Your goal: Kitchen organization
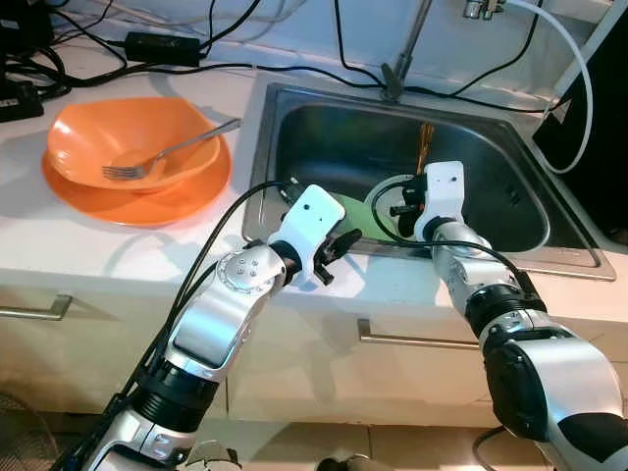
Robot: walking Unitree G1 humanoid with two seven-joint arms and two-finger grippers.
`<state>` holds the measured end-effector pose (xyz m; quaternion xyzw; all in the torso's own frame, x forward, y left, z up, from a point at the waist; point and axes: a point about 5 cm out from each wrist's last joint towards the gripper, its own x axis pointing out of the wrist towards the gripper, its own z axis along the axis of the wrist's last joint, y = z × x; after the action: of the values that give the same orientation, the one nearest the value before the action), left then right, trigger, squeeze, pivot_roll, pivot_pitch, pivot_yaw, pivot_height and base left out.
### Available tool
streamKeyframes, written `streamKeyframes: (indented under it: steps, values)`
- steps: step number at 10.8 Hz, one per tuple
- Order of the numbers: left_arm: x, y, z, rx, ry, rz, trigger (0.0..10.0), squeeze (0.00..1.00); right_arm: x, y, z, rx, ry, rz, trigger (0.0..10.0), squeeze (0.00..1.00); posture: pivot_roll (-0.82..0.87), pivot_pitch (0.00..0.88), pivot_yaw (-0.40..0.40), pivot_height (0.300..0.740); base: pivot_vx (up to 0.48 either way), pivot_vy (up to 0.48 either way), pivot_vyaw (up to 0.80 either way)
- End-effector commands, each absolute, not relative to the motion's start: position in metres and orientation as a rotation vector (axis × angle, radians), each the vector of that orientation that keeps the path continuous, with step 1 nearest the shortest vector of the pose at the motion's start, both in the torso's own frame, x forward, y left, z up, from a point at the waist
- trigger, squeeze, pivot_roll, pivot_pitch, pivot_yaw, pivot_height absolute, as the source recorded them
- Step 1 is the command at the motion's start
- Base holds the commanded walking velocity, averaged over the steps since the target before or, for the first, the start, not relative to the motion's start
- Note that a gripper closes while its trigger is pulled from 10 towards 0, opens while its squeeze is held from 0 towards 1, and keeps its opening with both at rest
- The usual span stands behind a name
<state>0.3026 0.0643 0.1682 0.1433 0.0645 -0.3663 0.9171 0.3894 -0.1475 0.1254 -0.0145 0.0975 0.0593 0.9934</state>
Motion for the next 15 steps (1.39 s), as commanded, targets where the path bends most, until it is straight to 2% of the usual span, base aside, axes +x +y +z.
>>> streamKeyframes:
  steps: [1, 2, 3, 4, 9, 13, 15]
  values:
    - [0.298, 0.057, 0.168, 0.299, 0.137, -0.781, 10.0, 0.00, 0.386, -0.149, 0.117, -0.028, 0.233, 0.114, 10.0, 1.00, 0.04, 0.081, -0.193, 0.719, 0.000, 0.000, 0.00]
    - [0.297, 0.057, 0.168, 0.297, 0.139, -0.782, 10.0, 0.00, 0.386, -0.149, 0.116, -0.026, 0.237, 0.114, 10.0, 1.00, 0.04, 0.080, -0.193, 0.719, 0.000, 0.000, 0.00]
    - [0.296, 0.056, 0.167, 0.297, 0.142, -0.784, 10.0, 0.00, 0.385, -0.148, 0.114, -0.037, 0.241, 0.116, 10.0, 0.64, 0.04, 0.075, -0.192, 0.719, 0.000, 0.000, 0.00]
    - [0.295, 0.056, 0.167, 0.297, 0.143, -0.787, 10.0, 0.00, 0.385, -0.148, 0.113, -0.040, 0.241, 0.116, 10.0, 0.00, 0.04, 0.075, -0.192, 0.719, 0.000, 0.000, 0.00]
    - [0.292, 0.055, 0.166, 0.309, 0.133, -0.786, 10.0, 0.00, 0.387, -0.145, 0.121, -0.023, 0.183, 0.127, 10.0, 0.00, 0.03, 0.055, -0.185, 0.719, 0.000, 0.000, 0.00]
    - [0.308, 0.065, 0.175, 0.354, -0.006, -0.603, 10.0, 0.00, 0.387, -0.141, 0.168, 0.053, -0.140, 0.140, 10.0, 0.00, 0.00, 0.044, -0.176, 0.719, 0.000, 0.000, 0.00]
    - [0.312, 0.072, 0.173, 0.331, -0.047, -0.505, 10.0, 0.00, 0.361, -0.142, 0.178, 0.059, -0.270, 0.127, 10.0, 0.00, -0.02, 0.033, -0.166, 0.719, 0.000, 0.000, 0.00]
